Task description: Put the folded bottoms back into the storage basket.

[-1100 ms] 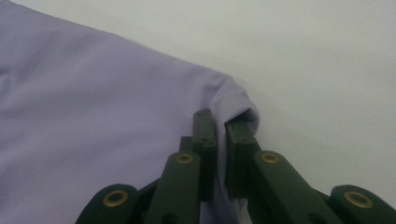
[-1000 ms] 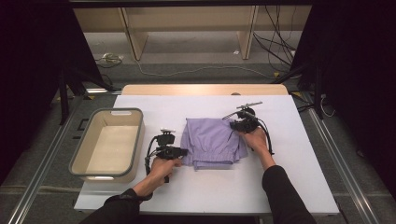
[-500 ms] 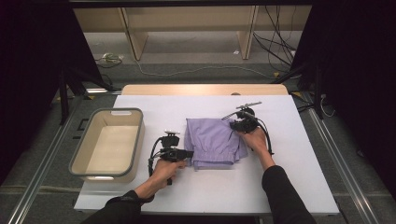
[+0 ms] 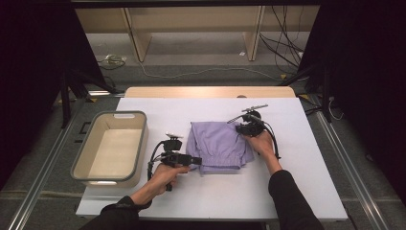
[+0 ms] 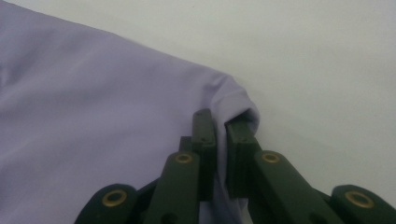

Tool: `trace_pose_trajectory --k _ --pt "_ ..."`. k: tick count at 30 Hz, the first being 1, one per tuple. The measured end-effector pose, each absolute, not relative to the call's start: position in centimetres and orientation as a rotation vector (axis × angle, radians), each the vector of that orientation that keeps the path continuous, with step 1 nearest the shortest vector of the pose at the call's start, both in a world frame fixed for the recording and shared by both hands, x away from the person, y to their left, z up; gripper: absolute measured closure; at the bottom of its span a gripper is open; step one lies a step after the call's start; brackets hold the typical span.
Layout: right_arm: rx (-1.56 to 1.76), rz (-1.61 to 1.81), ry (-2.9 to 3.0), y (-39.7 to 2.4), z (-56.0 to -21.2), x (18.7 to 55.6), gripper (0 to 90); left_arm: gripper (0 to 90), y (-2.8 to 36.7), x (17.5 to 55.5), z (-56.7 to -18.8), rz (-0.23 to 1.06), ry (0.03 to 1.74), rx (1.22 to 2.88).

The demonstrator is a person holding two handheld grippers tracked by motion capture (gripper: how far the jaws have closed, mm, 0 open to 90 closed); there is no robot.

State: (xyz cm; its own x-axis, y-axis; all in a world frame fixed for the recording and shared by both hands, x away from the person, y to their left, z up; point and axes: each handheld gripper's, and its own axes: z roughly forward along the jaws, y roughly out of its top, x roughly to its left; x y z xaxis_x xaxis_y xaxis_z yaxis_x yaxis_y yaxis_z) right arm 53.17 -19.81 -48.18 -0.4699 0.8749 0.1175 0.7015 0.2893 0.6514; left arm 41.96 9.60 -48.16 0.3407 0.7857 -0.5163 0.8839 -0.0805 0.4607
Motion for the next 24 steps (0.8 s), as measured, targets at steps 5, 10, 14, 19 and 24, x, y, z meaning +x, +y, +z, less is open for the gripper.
trace_pose_trajectory --k 5,10,14,19,24 --pt "1.444 0.951 2.297 -19.8 -48.2 53.2 84.8 33.8 8.5 42.1 -48.2 -0.175 1.462 1.884" --pt "1.451 0.954 2.297 -19.8 -48.2 53.2 84.9 49.1 8.0 42.5 -48.4 -0.19 1.484 1.851" --pt "1.451 0.953 2.298 -19.8 -48.2 53.2 84.9 56.3 7.8 42.6 -48.4 -0.161 1.481 1.874" --pt "1.455 0.953 2.296 -19.8 -48.2 53.2 85.0 71.7 7.7 42.7 -48.7 -0.178 1.499 1.832" --pt "1.453 0.96 2.305 -19.8 -48.0 53.1 85.6 76.8 8.0 42.6 -48.6 -0.201 1.491 1.803"
